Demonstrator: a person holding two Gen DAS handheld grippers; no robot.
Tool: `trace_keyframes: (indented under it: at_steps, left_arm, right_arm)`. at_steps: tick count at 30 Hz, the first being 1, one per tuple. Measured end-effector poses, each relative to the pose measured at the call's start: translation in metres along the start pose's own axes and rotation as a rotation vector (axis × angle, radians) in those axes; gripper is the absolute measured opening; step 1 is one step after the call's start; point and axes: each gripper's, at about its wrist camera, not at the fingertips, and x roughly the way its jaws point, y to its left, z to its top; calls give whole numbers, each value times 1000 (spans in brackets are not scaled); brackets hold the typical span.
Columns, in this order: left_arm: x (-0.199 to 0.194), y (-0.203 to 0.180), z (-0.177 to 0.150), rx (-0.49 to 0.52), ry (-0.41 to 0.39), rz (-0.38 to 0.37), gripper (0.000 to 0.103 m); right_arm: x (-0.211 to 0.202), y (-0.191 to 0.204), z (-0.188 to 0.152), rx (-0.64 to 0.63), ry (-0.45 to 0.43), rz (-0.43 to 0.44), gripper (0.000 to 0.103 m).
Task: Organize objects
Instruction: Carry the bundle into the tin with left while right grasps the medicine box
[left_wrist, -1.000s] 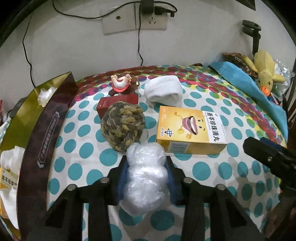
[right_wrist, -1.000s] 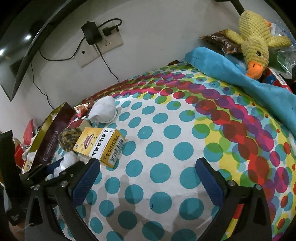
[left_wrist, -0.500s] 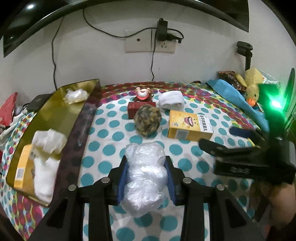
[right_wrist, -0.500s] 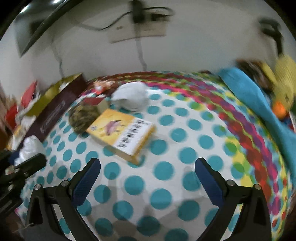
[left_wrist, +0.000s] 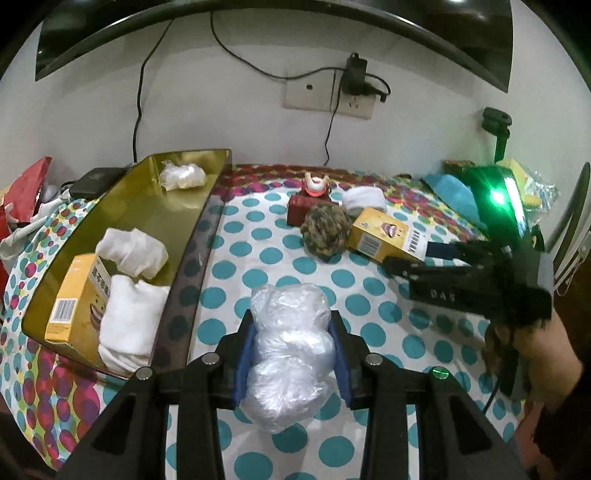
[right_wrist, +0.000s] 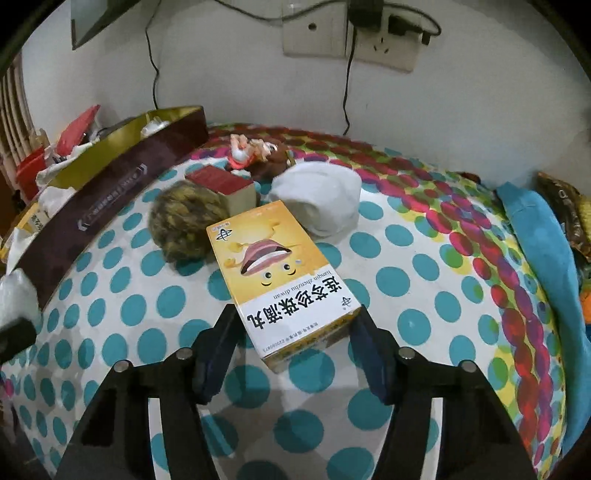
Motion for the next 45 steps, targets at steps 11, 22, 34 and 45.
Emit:
trace_keyframes:
  at_steps: [11, 22, 34, 45]
  left_arm:
    - [-28, 8, 19, 2, -132, 108, 37]
    - [-40, 66, 56, -67, -177, 310, 37]
    - [-30, 93, 90, -62, -188, 395, 37]
    - [-2, 114, 110, -83, -139, 408, 38]
  right_arm:
    - [-26, -11, -4, 80, -115, -97, 58]
    - [-29, -15, -5, 98, -127, -91, 58]
    - [-30, -10, -6, 78, -128, -93, 59]
    - [-29, -9, -6, 78, -117, -96, 59]
